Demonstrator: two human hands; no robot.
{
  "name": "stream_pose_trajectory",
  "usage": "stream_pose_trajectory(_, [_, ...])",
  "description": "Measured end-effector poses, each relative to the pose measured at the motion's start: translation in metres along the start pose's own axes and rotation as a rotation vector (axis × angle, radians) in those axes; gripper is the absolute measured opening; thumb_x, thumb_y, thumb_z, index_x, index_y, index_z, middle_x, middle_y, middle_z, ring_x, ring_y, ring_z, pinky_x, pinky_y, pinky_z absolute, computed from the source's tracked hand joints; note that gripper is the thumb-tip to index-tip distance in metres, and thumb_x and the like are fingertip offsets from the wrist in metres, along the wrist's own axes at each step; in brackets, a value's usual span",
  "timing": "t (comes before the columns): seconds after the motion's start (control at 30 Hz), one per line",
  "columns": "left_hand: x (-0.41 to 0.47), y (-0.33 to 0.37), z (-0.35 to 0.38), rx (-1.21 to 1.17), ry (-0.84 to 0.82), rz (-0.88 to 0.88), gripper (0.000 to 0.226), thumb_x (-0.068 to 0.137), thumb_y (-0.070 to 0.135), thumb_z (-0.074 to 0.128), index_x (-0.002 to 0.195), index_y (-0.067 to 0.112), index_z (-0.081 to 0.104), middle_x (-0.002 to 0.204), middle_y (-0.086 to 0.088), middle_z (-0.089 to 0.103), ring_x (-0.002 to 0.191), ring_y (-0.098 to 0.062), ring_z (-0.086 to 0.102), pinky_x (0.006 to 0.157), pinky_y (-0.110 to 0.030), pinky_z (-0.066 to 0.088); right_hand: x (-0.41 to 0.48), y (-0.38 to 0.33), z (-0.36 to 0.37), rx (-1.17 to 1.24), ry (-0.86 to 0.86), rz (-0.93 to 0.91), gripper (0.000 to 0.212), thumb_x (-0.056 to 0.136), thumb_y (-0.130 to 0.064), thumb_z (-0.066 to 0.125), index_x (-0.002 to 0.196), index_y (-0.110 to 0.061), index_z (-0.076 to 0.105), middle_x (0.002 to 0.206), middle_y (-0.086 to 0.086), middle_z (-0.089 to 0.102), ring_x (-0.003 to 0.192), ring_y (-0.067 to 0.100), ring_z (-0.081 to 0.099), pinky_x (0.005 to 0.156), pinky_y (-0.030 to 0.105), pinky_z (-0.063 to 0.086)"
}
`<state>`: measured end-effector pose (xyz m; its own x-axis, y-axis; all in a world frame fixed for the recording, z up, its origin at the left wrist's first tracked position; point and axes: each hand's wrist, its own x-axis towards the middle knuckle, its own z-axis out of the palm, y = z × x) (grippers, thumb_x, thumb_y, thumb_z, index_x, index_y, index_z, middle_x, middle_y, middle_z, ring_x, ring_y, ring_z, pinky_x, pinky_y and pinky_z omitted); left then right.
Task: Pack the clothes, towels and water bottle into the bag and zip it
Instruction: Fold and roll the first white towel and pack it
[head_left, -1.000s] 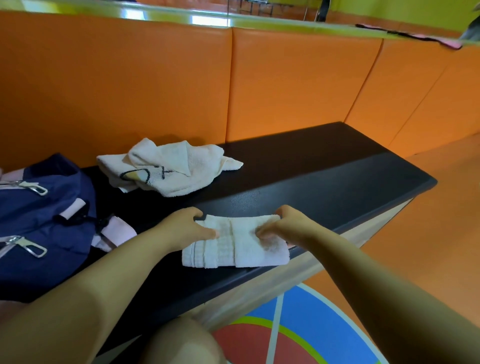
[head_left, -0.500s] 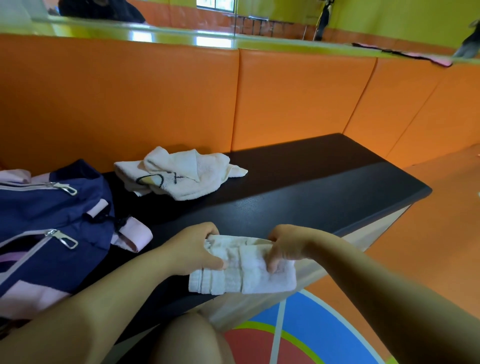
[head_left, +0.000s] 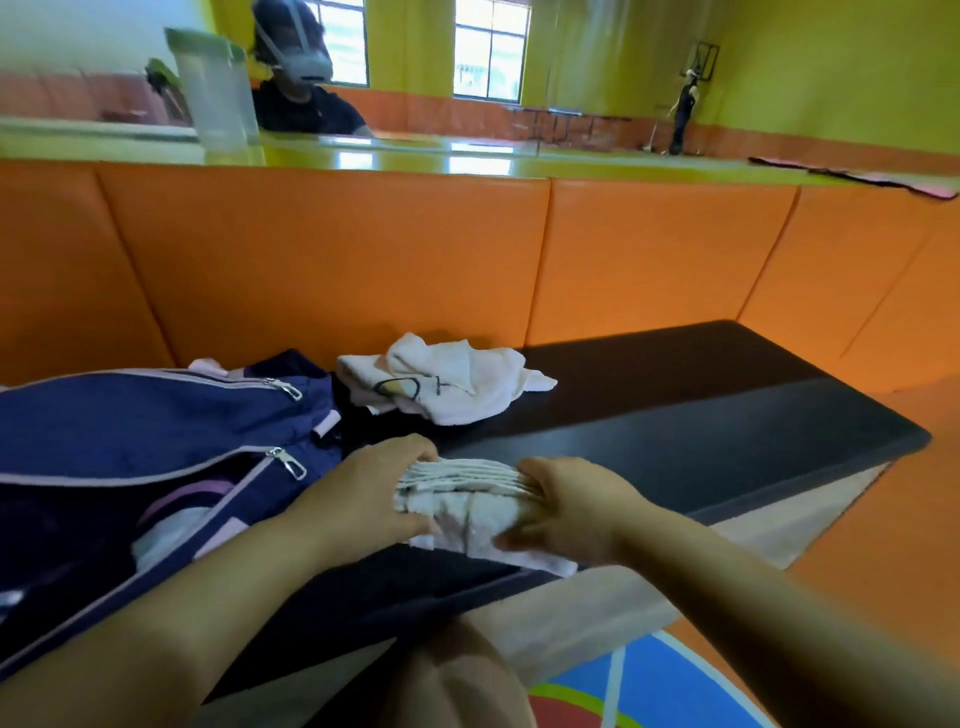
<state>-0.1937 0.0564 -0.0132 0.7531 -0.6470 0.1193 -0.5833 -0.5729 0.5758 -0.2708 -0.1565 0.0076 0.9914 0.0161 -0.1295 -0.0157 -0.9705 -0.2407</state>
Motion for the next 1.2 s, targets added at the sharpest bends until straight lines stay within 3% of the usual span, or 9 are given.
stream_pose_trajectory(0.2, [-0.052,-0.025,-0.054,0.187,0.115,0.0,0.063,0.079,0.046,0.068,0.134,0.04,0.038,0.125,0.027,0.04,0.115,0.004,0.042,0.094,-0.017,0.035,0.01,-0.054,-0.015,-0.145,0.18,-0.1,0.038,0.073,-0.06,0.057,0.09,-0.026,0.055,0.091,-0.005,0.061,0.084,0.02,0.057,0.071,0.035,0.049])
stream_pose_trajectory(0.37, [-0.104,-0.05,-0.11,0.289,0.257,-0.088,0.037,0.079,0.041,0.069,0.113,0.034,0.056,0.11,0.019,0.055,0.098,0.0,0.053,0.085,-0.021,0.044,0.019,-0.099,-0.031,-0.066,0.305,-0.133,0.035,0.077,-0.062,0.053,0.083,-0.03,0.043,0.082,-0.008,0.058,0.072,0.015,0.054,0.058,0.029,0.042])
stream_pose_trajectory(0.47, [-0.139,-0.07,-0.134,0.345,0.259,-0.18,0.019,0.081,0.041,0.066,0.098,0.035,0.06,0.097,0.019,0.06,0.088,0.004,0.055,0.076,-0.018,0.046,0.025,-0.126,-0.039,-0.011,0.387,-0.182,0.039,0.078,-0.057,0.058,0.085,-0.021,0.044,0.079,-0.008,0.054,0.071,0.015,0.052,0.053,0.025,0.036])
stream_pose_trajectory(0.6, [-0.182,-0.103,-0.154,0.422,0.229,-0.348,0.019,0.086,0.041,0.061,0.103,0.033,0.061,0.097,0.018,0.061,0.089,0.003,0.056,0.078,-0.021,0.048,0.039,-0.161,-0.036,0.016,0.466,-0.274,0.04,0.072,-0.061,0.061,0.075,-0.027,0.04,0.084,-0.005,0.052,0.078,0.02,0.051,0.06,0.035,0.039])
stream_pose_trajectory(0.73, [-0.213,-0.139,-0.171,0.551,0.205,-0.503,0.039,0.087,0.045,0.056,0.124,0.033,0.052,0.113,0.019,0.056,0.104,0.001,0.053,0.084,-0.022,0.047,0.05,-0.195,-0.025,0.015,0.478,-0.426,0.039,0.071,-0.066,0.057,0.083,-0.031,0.042,0.082,-0.009,0.051,0.083,0.02,0.051,0.067,0.038,0.045])
stream_pose_trajectory(0.83, [-0.223,-0.158,-0.179,0.627,0.201,-0.571,0.056,0.087,0.048,0.054,0.138,0.028,0.04,0.117,0.011,0.048,0.115,-0.01,0.044,0.091,-0.026,0.043,0.059,-0.217,-0.015,-0.07,0.493,-0.556,0.059,0.064,-0.076,0.037,0.095,-0.028,0.051,0.088,-0.008,0.058,0.083,0.019,0.054,0.064,0.035,0.039])
stream_pose_trajectory(0.93, [-0.225,-0.166,-0.183,0.6,0.233,-0.653,0.069,0.082,0.055,0.057,0.142,0.031,0.033,0.105,0.005,0.034,0.106,-0.017,0.036,0.089,-0.031,0.044,0.065,-0.235,-0.004,-0.138,0.447,-0.644,0.055,0.068,-0.069,0.044,0.104,-0.028,0.053,0.095,-0.006,0.06,0.092,0.021,0.054,0.066,0.032,0.032])
stream_pose_trajectory(1.07, [-0.218,-0.171,-0.183,0.5,0.239,-0.747,0.075,0.077,0.06,0.059,0.141,0.043,0.025,0.109,0.001,0.022,0.1,-0.021,0.033,0.09,-0.036,0.046,0.073,-0.254,0.01,-0.179,0.347,-0.717,0.052,0.07,-0.062,0.048,0.112,-0.032,0.051,0.102,-0.006,0.061,0.098,0.023,0.055,0.072,0.033,0.036])
stream_pose_trajectory(1.2, [-0.213,-0.174,-0.194,0.369,0.191,-0.766,0.087,0.075,0.034,0.066,0.146,0.038,0.016,0.122,0.001,0.02,0.085,-0.022,0.055,0.075,-0.035,0.051,0.078,-0.271,0.022,-0.253,0.255,-0.722,0.049,0.075,-0.059,0.059,0.114,-0.03,0.048,0.104,-0.003,0.059,0.098,0.025,0.054,0.069,0.032,0.028])
